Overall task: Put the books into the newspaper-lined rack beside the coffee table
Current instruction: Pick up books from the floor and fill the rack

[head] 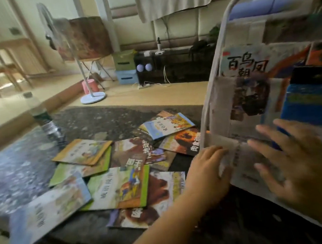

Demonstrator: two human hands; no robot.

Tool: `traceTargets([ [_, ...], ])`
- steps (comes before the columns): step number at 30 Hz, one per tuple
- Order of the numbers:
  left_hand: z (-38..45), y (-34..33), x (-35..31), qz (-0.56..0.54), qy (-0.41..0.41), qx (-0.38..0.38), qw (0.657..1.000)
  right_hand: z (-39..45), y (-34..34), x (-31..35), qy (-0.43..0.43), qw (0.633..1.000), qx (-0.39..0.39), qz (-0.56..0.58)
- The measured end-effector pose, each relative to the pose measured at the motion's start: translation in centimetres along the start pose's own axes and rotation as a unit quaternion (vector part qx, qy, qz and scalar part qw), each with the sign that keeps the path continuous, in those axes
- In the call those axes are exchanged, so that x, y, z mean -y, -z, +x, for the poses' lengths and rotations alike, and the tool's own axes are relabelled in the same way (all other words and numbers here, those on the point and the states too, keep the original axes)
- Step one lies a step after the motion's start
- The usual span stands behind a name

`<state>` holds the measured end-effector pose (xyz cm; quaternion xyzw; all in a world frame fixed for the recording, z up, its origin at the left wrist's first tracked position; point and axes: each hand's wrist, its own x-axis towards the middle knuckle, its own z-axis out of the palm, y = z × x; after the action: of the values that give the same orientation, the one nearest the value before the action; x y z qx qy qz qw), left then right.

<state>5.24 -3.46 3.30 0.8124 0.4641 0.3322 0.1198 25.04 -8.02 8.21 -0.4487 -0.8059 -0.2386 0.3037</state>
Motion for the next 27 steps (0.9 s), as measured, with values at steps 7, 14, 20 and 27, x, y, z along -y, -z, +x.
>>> traceTargets([
  [7,-9.1,5.9,11.2,0.21,0.164,0.162,0.95,0.5,-10.2,10.6,-0.179,0.903,0.285,0.268],
  [14,-11.9,6.9,13.7,0.261,0.165,0.197,0.93,3.9,-16.5,12.6,-0.169,0.866,0.428,0.197],
  [20,-13.1,9.0,14.7,0.285,0.197,0.173,0.922,5.9,-18.0,12.3,-0.179,0.857,0.471,0.104],
  [27,-14.0,10.3,15.8,0.26,0.26,0.131,0.921,5.7,-17.7,12.3,-0.19,0.854,0.469,0.12],
])
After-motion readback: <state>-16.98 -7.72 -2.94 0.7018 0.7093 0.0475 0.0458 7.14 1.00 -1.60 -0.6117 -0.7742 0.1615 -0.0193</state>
